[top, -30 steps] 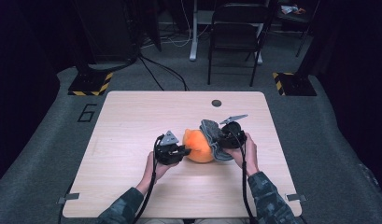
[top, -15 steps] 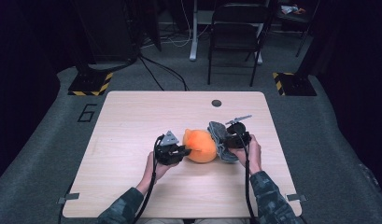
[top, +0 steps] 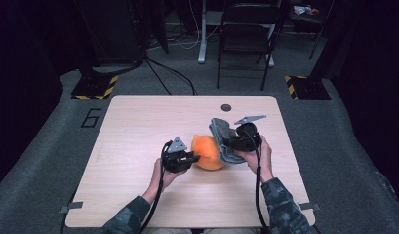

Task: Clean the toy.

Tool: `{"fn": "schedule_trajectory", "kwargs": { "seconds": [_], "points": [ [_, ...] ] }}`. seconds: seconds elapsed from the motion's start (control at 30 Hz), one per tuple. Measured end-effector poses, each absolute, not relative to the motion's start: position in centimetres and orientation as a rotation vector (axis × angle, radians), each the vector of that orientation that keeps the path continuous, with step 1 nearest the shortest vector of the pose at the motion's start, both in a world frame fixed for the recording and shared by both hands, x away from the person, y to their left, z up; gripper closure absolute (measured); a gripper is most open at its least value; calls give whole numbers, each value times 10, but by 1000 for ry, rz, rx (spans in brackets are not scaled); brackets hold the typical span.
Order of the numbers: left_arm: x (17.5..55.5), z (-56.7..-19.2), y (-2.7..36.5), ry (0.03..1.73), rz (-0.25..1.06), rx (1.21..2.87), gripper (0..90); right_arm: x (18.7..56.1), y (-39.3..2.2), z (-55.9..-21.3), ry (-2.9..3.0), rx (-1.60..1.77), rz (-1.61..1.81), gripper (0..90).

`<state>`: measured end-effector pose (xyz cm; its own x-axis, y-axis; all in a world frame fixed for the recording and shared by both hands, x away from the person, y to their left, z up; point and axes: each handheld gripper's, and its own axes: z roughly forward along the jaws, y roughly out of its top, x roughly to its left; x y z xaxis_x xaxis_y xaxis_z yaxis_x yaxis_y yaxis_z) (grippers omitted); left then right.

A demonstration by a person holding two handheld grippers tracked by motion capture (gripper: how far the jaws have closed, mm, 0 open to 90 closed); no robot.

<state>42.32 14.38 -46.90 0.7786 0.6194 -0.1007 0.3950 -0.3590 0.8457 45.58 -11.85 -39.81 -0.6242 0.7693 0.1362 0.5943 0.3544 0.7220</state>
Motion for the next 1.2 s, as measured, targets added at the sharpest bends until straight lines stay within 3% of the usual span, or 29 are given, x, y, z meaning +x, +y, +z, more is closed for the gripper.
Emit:
{"fn": "schedule_trajectory", "kwargs": {
  "seconds": [0.37,1.2],
  "points": [
    [423,-469,142,759,299,1999,748,444,-74,-405,2469,1074,1078,738],
    [425,-471,145,773,281,1995,748,469,-123,-432,2455,1289,956,738]
  ]
}}
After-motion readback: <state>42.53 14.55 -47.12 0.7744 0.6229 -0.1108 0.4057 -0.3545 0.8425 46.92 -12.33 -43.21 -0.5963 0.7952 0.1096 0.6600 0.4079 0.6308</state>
